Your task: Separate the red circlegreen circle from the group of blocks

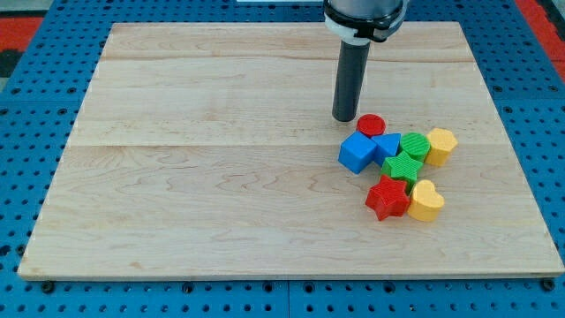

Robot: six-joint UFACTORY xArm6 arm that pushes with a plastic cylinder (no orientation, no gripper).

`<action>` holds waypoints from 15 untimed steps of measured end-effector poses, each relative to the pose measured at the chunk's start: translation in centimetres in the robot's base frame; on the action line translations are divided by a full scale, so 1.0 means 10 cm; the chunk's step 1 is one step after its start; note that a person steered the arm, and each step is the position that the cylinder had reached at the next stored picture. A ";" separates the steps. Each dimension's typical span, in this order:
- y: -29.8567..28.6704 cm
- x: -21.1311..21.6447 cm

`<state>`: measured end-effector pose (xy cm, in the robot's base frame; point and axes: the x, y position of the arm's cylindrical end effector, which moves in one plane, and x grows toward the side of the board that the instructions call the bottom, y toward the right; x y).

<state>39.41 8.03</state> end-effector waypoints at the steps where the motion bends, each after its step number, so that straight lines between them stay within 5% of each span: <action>1: 0.00 0.00; 5: 0.19 -0.43; 7: 1.68 -0.53; 8: 2.54 -0.18; 9: 2.64 -0.13; 11: 1.96 0.66; 12: 1.48 0.79; 15: 1.40 0.79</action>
<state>47.31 22.03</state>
